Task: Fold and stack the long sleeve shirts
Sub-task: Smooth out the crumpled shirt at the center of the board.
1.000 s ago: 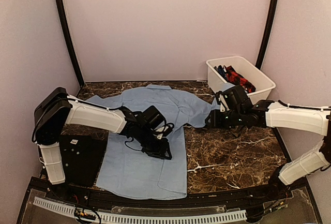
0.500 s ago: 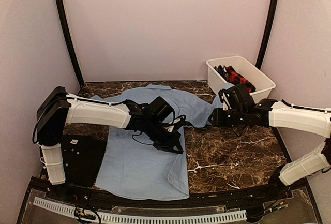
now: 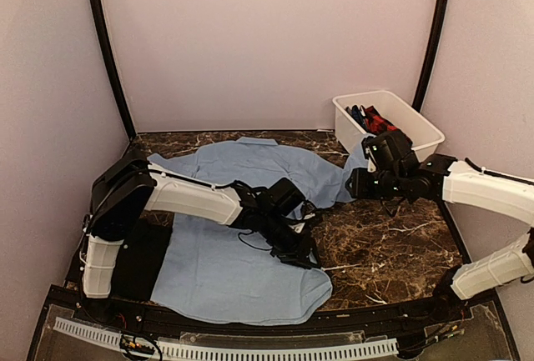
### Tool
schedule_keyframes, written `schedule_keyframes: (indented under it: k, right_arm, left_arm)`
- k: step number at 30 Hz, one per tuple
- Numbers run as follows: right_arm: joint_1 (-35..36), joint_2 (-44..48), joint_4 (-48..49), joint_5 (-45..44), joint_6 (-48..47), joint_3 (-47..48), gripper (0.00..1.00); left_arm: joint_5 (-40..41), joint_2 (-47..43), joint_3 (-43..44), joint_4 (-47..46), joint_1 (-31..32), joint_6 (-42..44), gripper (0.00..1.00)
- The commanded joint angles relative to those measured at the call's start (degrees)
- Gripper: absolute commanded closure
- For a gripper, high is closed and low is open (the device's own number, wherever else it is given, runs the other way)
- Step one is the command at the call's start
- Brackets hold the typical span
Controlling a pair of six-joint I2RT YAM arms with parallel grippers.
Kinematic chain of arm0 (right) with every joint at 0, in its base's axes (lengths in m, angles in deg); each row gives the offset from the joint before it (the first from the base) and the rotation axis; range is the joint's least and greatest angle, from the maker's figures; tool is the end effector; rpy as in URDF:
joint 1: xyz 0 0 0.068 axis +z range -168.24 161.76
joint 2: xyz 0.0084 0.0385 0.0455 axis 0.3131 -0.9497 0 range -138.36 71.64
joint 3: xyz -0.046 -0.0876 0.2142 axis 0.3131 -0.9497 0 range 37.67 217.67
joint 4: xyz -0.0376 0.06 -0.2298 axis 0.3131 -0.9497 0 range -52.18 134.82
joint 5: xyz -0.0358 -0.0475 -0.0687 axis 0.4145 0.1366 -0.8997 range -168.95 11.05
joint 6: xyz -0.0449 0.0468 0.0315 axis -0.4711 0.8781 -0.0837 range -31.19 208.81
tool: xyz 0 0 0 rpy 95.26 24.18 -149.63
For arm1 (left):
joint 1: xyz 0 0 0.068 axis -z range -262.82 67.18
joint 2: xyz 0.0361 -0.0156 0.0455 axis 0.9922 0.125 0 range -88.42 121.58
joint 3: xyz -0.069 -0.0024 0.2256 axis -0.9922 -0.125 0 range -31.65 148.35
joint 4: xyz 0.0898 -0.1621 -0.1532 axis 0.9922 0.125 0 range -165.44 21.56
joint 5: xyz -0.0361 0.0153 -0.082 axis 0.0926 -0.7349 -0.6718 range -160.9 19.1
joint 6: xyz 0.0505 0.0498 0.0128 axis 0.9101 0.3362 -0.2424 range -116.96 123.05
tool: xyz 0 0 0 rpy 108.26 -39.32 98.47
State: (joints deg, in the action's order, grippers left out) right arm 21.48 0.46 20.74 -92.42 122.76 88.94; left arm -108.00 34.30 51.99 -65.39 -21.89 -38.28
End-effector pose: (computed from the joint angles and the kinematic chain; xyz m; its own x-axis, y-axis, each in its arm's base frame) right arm 0.2178 0.1629 0.2161 -0.7181 0.1094 -0.6873 -0.1104 0.9572 0.2677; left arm 0.1785 -0.3950 0.1178 -0.8629 0.4682 -0.1902 0.4249 0.4683 -0.7747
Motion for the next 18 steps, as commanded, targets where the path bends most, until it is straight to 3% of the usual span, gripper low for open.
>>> schedule_keyframes:
  k: [1, 5, 8, 12, 18]
  right_arm:
    - [0.4, 1.8, -1.3, -3.1, 0.4, 1.4, 0.57]
    - [0.4, 2.6, -2.1, -4.8, 1.0, 1.2, 0.53]
    - [0.4, 3.0, -2.6, -6.3, 1.6, 1.1, 0.44]
    - [0.2, 3.6, -3.7, -9.9, 2.8, 1.6, 0.31]
    - [-4.4, 5.9, -3.1, -11.0, 3.2, 2.3, 0.24]
  left_arm:
    - [-2.1, -0.9, 3.1, -2.8, 0.0, -1.4, 0.59]
    - [-2.7, -2.2, 4.7, -3.0, 0.0, -0.8, 0.44]
    - [-2.7, -3.8, 4.9, -3.7, 0.0, -0.5, 0.37]
    - [-0.7, -7.1, 4.0, -4.5, -0.4, -0.6, 0.35]
    - [1.6, -11.7, 0.8, -6.8, -1.8, -1.1, 0.35]
